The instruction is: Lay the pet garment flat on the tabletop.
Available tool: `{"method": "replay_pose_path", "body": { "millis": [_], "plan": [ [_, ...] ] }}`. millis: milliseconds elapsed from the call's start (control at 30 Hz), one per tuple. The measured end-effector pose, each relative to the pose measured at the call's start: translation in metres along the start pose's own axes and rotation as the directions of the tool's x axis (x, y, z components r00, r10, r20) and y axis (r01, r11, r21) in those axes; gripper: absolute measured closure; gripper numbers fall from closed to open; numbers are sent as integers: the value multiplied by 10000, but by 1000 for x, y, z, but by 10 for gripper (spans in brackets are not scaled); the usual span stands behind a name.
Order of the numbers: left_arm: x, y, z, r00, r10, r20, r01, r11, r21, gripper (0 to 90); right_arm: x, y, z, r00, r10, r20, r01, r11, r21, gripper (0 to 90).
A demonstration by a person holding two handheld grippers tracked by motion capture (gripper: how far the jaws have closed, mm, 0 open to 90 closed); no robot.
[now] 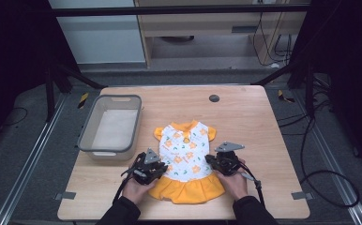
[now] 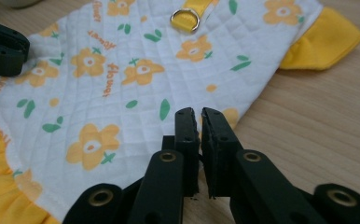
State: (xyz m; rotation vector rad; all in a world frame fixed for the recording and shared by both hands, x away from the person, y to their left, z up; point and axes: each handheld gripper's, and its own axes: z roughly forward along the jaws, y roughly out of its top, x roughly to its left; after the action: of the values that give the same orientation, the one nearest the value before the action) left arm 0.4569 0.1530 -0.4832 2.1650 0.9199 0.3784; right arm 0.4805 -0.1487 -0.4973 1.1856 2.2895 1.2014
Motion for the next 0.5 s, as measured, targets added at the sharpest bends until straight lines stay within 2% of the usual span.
{"method": "replay_pose_path", "body": {
  "millis": [67,133,167,200,233,267,367,433,467,500],
  "plan": [
    [0,0,-4,10000,-9,10,9,10000,-76,706,-1,1,-3,10000,-51,39,52,9999,-106,812],
    [1,0,-11,10000,40,0,-40,9997,-258,682,-2,2,-11,9998,-66,209,73,9993,-357,744],
    [1,-2,-20,10000,12,58,-10,9989,-476,632,-3,1,-19,9994,-28,340,47,9985,-551,660],
    [1,-2,-20,10000,12,58,-10,9989,-476,604,-3,1,-19,9994,-28,340,47,9985,-551,660],
    [2,-3,-28,9998,-53,178,66,9972,-739,583,-6,0,-27,9984,-117,551,156,9974,-705,604],
    [2,-3,-28,9998,-53,178,66,9972,-739,565,-6,0,-27,9984,-117,551,156,9974,-705,604],
    [5,-6,-37,9997,-181,154,197,9940,-1077,526,-12,-5,-40,9962,-60,868,140,9957,-915,508],
    [7,-9,-41,9996,-233,155,249,9933,-1126,476,-17,-8,-46,9951,71,986,27,9951,-984,439],
    [10,-13,-44,9997,-211,137,225,9936,-1108,428,-22,-11,-51,9931,385,1106,-269,9941,-1051,379],
    [11,-15,-46,9997,-243,84,251,9937,-1096,407,-26,-13,-53,9917,393,1226,-256,9934,-1116,359]
  ]
}}
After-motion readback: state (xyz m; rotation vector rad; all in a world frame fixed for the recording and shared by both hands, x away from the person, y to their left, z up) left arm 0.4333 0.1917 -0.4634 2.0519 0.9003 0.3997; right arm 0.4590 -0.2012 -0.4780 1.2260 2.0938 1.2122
